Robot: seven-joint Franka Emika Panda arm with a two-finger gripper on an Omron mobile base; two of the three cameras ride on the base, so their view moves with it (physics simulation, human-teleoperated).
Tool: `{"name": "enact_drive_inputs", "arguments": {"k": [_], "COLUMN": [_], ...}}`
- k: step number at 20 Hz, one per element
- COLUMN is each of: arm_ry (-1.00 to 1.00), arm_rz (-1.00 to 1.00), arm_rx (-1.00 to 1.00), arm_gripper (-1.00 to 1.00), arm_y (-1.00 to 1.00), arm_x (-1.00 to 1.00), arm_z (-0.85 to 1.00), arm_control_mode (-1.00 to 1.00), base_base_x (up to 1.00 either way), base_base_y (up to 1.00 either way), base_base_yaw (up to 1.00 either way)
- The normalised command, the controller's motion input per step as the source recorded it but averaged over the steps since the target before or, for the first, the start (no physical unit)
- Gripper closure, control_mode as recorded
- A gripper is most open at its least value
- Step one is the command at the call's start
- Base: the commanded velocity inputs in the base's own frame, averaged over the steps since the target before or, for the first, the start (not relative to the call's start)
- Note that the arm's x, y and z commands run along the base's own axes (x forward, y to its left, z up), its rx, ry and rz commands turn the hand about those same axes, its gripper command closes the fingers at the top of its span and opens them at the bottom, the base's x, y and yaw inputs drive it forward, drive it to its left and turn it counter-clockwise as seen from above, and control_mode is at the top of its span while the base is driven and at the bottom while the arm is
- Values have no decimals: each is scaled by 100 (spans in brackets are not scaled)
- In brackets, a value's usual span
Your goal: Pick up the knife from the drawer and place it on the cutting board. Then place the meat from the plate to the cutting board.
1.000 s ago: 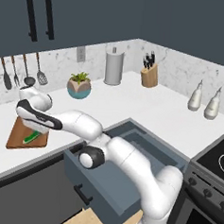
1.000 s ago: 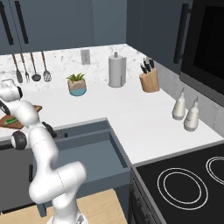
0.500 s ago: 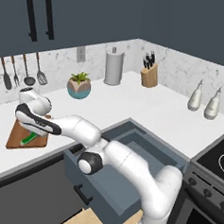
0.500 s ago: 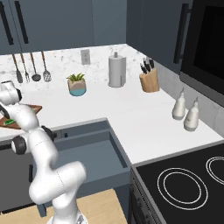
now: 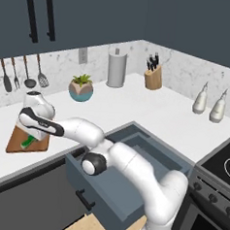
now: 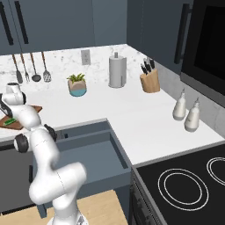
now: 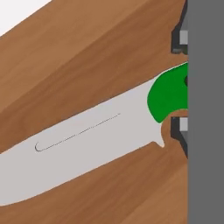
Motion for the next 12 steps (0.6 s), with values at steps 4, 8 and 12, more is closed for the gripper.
{"name": "enact_drive_inputs", "arguments": {"k": [4, 8, 12], "arm_ry": [14, 4, 0], "arm_rz": [0, 0, 0], "arm_rx": [0, 0, 0], "arm_gripper": [100, -100, -100], "arm_y": [35, 27, 1], "arm_x": [40, 0, -8], "arm_z": [-31, -7, 0], "arm_control_mode": [-100, -100, -100], "base_base_x": [0, 0, 0], "base_base_y": [0, 0, 0], "base_base_yaw": [0, 0, 0]}}
